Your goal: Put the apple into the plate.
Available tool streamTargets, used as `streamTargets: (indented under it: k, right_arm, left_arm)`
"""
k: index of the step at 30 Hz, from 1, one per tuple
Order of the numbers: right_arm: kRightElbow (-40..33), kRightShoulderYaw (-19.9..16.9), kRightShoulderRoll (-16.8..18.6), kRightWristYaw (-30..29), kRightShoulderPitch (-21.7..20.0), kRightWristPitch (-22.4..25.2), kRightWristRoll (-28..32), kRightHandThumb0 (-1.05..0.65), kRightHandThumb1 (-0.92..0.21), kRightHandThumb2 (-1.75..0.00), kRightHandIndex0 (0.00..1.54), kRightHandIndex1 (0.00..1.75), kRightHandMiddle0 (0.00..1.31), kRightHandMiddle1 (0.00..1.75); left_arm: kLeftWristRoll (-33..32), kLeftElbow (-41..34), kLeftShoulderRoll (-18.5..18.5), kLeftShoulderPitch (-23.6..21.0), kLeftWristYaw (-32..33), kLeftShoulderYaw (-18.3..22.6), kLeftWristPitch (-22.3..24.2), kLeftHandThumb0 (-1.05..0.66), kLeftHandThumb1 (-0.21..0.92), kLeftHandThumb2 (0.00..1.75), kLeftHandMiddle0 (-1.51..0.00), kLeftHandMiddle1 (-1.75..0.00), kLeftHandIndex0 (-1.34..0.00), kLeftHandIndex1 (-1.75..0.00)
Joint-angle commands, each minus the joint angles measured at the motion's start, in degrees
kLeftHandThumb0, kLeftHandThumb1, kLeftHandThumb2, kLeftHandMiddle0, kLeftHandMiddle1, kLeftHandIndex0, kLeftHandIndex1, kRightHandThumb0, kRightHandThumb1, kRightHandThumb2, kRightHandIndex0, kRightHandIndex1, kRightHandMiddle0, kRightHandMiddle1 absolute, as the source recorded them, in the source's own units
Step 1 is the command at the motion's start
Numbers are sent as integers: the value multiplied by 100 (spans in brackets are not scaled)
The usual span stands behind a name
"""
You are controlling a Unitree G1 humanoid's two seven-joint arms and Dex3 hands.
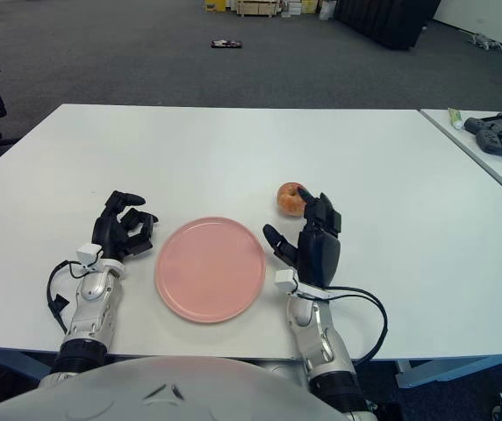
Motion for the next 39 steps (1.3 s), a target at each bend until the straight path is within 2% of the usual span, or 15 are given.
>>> streamTargets:
  k: [1,6,16,20,32,36,39]
  right_arm:
    - [-222,67,12,168,-83,260,-29,-82,-70,-49,0,0,0,3]
    - [-371,105,-52,453,-185,605,-42,-84,-66,-47,0,0,0,0]
    - [-135,162,-310,1104,-1079,1292,-85,-91,-63,-43,0,0,0,0]
    - [-25,220,-405,1182,-1230,1387,-98,-94,-63,-42,0,0,0,0]
    - [1083,546,-698,1816,-2110,1709,-73,-105,-83,-18,0,0,0,0]
    - [1991,665,-718,1997,-2772,1942,-42,-105,-85,-17,0,0,0,0]
    - [2268,696,-706,2055,-3015,2067,19,-99,-85,-15,0,0,0,0]
  left_arm:
    - [19,130,-16,68,46,-18,116,-1,35,118,-73,-139,-43,-175]
    - [12,128,-13,70,47,-21,132,-1,35,118,-72,-140,-44,-175]
    - [62,185,4,49,94,-26,94,-1,35,119,-69,-144,-43,-175]
    - [52,193,5,46,79,-31,76,-1,35,119,-69,-145,-42,-175]
    - [-34,189,-45,54,73,-19,73,-1,35,120,-70,-145,-43,-175]
    - [2,184,-40,62,98,-18,61,-1,35,119,-70,-144,-43,-175]
    - [14,192,-27,64,87,-25,47,-1,35,119,-70,-144,-43,-175]
